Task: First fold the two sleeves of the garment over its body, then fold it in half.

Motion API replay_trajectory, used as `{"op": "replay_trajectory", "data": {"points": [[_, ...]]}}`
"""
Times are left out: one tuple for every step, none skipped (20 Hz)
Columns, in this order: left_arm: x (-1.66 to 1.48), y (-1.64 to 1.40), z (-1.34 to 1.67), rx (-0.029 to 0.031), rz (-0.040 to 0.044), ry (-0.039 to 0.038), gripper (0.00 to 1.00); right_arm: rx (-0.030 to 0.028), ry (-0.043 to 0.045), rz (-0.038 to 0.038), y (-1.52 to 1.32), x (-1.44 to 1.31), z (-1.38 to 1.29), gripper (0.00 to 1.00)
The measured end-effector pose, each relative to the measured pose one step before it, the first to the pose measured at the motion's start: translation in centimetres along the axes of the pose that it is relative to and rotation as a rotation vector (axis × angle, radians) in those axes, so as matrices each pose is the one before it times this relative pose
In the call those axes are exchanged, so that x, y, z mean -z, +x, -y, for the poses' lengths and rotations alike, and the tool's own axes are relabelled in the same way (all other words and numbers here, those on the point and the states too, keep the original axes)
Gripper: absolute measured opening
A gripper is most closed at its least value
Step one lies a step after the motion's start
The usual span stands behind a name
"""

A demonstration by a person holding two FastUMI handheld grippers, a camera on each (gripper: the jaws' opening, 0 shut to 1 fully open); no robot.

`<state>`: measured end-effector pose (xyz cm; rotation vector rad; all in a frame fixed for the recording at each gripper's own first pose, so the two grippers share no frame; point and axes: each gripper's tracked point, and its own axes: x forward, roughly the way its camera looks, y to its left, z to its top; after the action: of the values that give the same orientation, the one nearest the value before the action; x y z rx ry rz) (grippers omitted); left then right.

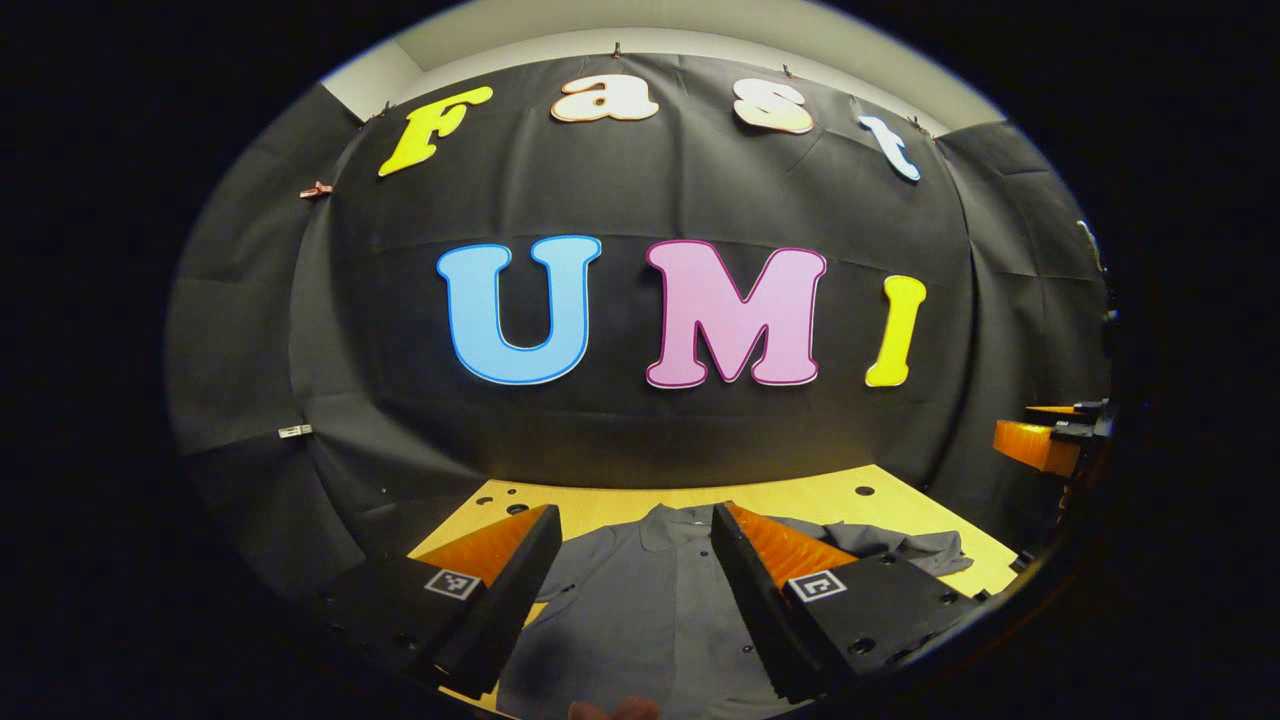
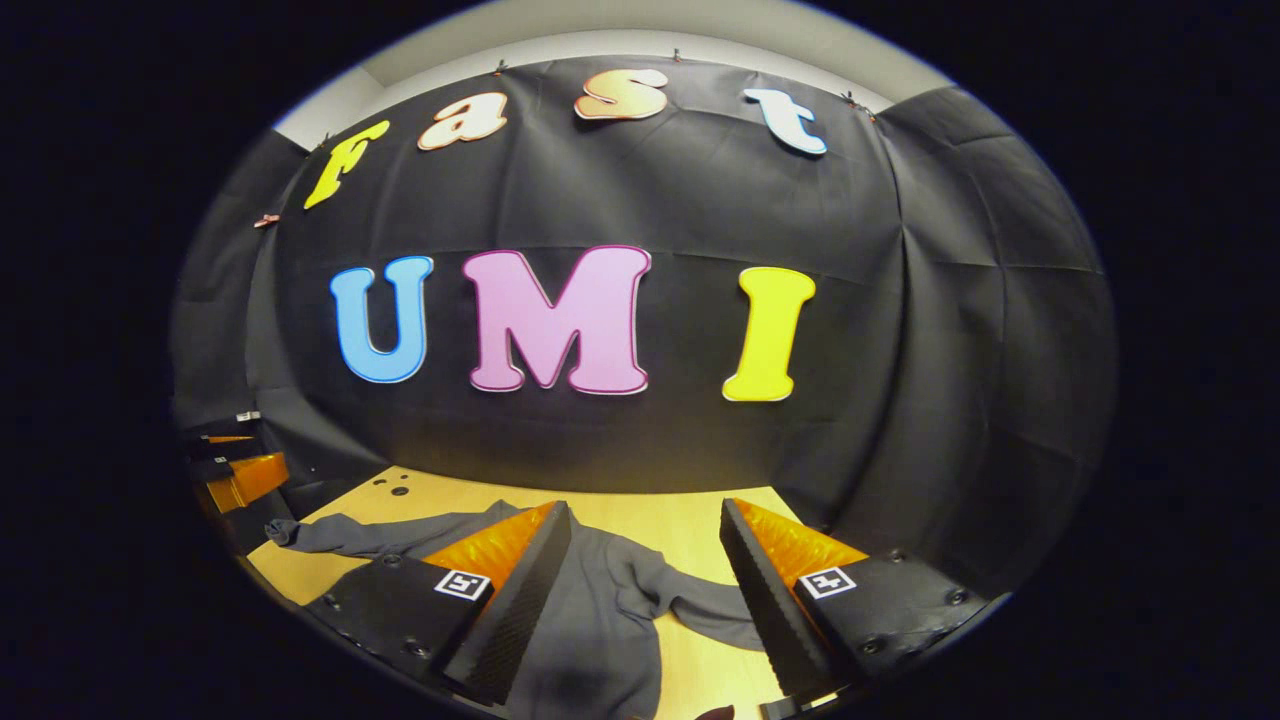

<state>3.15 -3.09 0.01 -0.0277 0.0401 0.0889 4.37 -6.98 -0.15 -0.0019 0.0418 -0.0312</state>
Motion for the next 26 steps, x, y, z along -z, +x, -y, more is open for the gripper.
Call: {"op": "replay_trajectory", "data": {"points": [[0.192, 0.321, 0.31, -0.01007, -0.00651, 0.00278, 0.96, 0.01227, 0.00523, -0.01788, 0.736, 0.66, 1.53, 0.95], [0.002, 0.247, 0.402, -0.01078, -0.00606, 0.00393, 0.96, 0.01743, 0.00245, -0.02259, 0.736, 0.984, 1.77, 0.95], [0.209, 0.419, 0.382, -0.01281, -0.00754, 0.00382, 0.96, 0.01231, 0.00136, -0.031, 0.962, 1.229, 1.745, 0.96], [0.114, 0.218, 0.323, -0.01511, -0.01003, 0.00116, 0.96, 0.01406, 0.00028, -0.02867, 1.066, 1.326, 1.673, 0.96], [0.279, 0.322, 0.272, -0.01932, -0.00869, -0.00305, 0.96, 0.01089, -0.00008, -0.03581, 1.113, 1.529, 1.746, 0.96], [0.048, 0.143, 0.29, -0.01754, -0.00705, -0.00689, 0.96, 0.00519, 0.00301, -0.03552, 1.295, 1.544, 1.61, 0.96], [0.149, 0.162, 0.403, -0.01194, -0.00727, -0.01204, 0.96, 0.00512, 0.00411, -0.03721, 1.17, 1.61, 1.352, 0.96], [0.087, -0.037, 0.25, -0.01337, -0.01091, -0.01374, 0.96, -0.00422, 0.00419, -0.03909, 1.21, 1.72, 1.142, 0.96], [0.384, -0.006, 0.102, -0.01286, -0.01205, -0.01239, 0.96, 0.00148, 0.00156, -0.03815, 1.321, 1.789, 1.199, 0.96], [0.225, -0.124, 0.052, -0.01309, -0.01104, -0.00697, 0.96, 0.00106, 0.00426, -0.04774, 1.354, 1.93, 1.114, 0.97], [0.389, -0.051, -0.01, -0.01388, -0.01003, -0.00271, 0.96, 0.0076, 0.00532, -0.04716, 1.517, 1.804, 1.06, 0.97], [0.182, -0.099, -0.013, -0.01127, -0.00541, 0.00261, 0.96, 0.01001, 0.00813, -0.03818, 1.441, 1.704, 1.038, 0.97], [0.107, -0.104, -0.113, -0.01271, -0.00278, 0.00762, 0.96, 0.00562, 0.00663, -0.04137, 1.316, 1.507, 0.846, 0.97], [0.011, -0.089, -0.178, -0.01282, -0.00367, 0.00929, 0.96, 0.01238, 0.00681, -0.03739, 1.326, 1.459, 0.784, 0.97], [0.239, -0.12, -0.163, -0.01111, -0.00726, 0.00631, 0.96, 0.00105, 0.01097, -0.03503, 1.291, 1.192, 0.304, 0.97], [0.179, -0.146, -0.155, -0.01078, -0.00779, 0.00262, 0.96, 0.00066, 0.01574, -0.02698, 1.096, 1.005, 0.21, 0.98], [0.239, -0.21, -0.153, -0.00966, -0.00635, 0.00062, 0.96, 0.00005, 0.0161, -0.02681, 0.819, 0.856, 0.131, 0.99], [0.011, -0.142, -0.148, -0.00724, -0.00561, -0.00044, 0.96, -0.00534, 0.01329, -0.02187, 0.994, 0.732, 0.015, 1.0], [0.237, 0.038, -0.176, -0.00557, -0.00504, 0.00234, 0.96, -0.00157, 0.00353, -0.02041, 0.692, 0.712, -0.022, 0.99], [-0.094, -0.018, -0.254, -0.00785, -0.00212, 0.00612, 0.96, 0.00216, -0.00569, -0.01371, 0.661, 0.605, 0.093, 0.99], [0.075, 0.001, -0.204, -0.00538, -0.0017, 0.00638, 0.96, 0.00531, -0.01231, -0.0116, 0.473, 0.466, 0.093, 0.99], [-0.077, -0.037, -0.194, -0.00726, -0.00386, 0.00563, 0.96, 0.00281, -0.0157, -0.01395, 0.602, 0.682, -0.153, 0.99], [0.132, 0.044, -0.246, -0.00698, -0.00273, 0.00314, 0.96, 0.00308, -0.01923, -0.03122, 0.312, 1.058, -0.076, 0.99], [-0.103, -0.036, -0.286, -0.00491, -0.00219, 0.00203, 0.96, -0.00932, -0.0511, 0.0653, 0.359, -1.097, -0.029, 1.0], [0.05, -0.098, -0.389, -0.00732, -0.00032, 0.00202, 0.96, -0.03275, -0.02432, -0.02202, -0.105, 1.182, -0.559, 0.94], [-0.014, -0.058, -0.41, -0.00544, -0.00258, 0.00036, 0.96, -0.01013, -0.00524, 0.04544, 0.13, -0.974, -0.312, 0.89]]}}
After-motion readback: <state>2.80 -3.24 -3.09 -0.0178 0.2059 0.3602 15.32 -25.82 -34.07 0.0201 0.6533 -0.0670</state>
